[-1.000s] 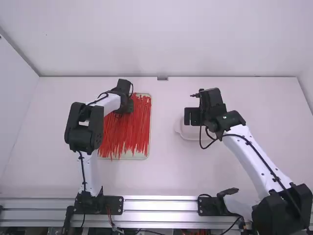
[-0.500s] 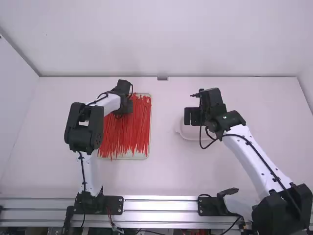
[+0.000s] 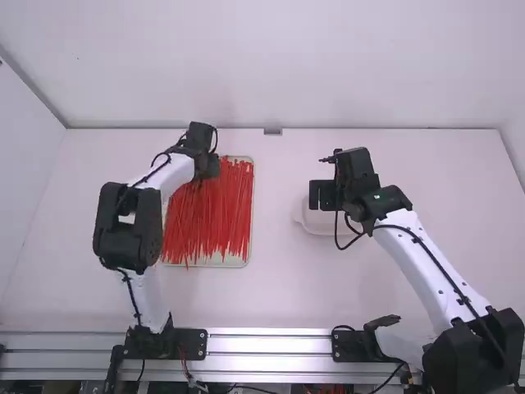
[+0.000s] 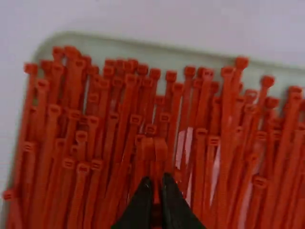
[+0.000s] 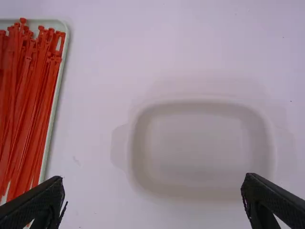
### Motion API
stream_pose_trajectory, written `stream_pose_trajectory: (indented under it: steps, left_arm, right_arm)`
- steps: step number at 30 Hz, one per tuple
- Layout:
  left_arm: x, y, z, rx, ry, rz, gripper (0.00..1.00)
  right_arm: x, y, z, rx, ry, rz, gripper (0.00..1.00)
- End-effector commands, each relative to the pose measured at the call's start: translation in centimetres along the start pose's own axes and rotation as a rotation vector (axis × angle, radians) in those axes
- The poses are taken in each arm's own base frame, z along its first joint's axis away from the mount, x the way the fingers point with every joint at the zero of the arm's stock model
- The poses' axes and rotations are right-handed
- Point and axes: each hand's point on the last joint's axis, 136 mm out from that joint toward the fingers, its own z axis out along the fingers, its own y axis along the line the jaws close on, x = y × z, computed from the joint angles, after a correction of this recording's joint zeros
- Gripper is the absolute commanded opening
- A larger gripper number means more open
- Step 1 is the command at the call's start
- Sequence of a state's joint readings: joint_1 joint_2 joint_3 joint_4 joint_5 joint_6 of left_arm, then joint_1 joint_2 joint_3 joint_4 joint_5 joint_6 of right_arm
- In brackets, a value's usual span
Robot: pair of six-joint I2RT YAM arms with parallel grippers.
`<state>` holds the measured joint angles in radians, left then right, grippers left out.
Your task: Fasten the cable tie
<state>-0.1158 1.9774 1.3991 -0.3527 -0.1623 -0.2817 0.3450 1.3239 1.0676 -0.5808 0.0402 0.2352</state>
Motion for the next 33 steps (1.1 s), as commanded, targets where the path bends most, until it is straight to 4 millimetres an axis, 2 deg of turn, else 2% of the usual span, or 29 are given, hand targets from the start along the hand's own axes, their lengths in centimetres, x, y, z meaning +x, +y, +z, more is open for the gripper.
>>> stream_pose_trajectory:
  steps: [1,7,10,15,18,22,26,28,33]
  left_arm:
    - [-0.8,0.1,-1.4,0.000,-0.033,-0.013,0.09]
    - [-0.4,0.2,-1.3,-0.004,-0.022,-0.012,0.23]
    - [-0.2,0.3,-1.2,-0.006,-0.016,-0.011,0.25]
    - [0.3,0.4,-1.0,-0.008,-0.003,-0.001,0.24]
    - [1.1,-1.1,-0.4,0.082,0.002,0.084,0.25]
    - [1.6,-1.5,0.2,0.155,-0.009,0.126,0.25]
    - [1.9,-1.1,0.6,0.184,-0.005,0.106,0.24]
    - [1.9,-0.5,0.9,0.218,-0.004,0.091,0.20]
    - [1.6,-0.8,0.9,0.310,-0.035,0.125,0.15]
  right_arm:
    - [-1.3,0.3,-0.9,-0.005,-0.037,0.004,0.99]
    - [-1.2,0.3,-0.9,-0.004,-0.036,0.004,0.99]
    - [-1.2,0.3,-0.9,-0.004,-0.036,0.003,0.99]
    - [-1.2,0.3,-0.9,-0.004,-0.036,0.003,0.98]
    - [-1.3,0.3,-0.9,-0.005,-0.037,0.003,0.99]
    - [-1.2,0.2,-0.9,-0.004,-0.036,0.003,0.99]
    - [-1.2,0.2,-0.9,-0.004,-0.033,0.003,0.98]
    - [-1.2,0.2,-0.9,-0.003,-0.033,0.003,0.99]
    - [-1.3,0.2,-0.9,-0.004,-0.037,0.003,0.98]
